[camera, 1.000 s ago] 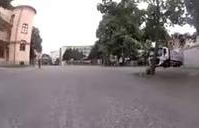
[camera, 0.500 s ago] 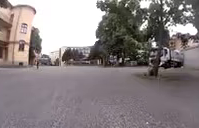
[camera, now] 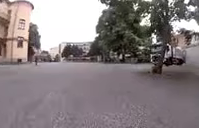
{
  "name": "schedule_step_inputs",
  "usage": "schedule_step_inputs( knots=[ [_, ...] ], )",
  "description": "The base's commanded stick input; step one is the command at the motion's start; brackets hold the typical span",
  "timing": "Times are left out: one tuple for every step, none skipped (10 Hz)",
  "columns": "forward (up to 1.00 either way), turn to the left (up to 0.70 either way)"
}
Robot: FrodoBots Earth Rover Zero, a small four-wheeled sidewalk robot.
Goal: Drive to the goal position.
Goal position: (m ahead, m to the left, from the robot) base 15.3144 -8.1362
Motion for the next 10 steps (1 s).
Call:
schedule_step_inputs(
  knots=[
    [0.6, 0.0],
    [0.6, 0.0],
    [0.6, 0.0],
    [0.6, 0.0],
    [0.6, 0.0],
    [0.6, 0.0],
    [0.6, 0.0],
    [0.6, 0.0],
    [0.6, 0.0],
    [0.6, 0.0]
  ],
)
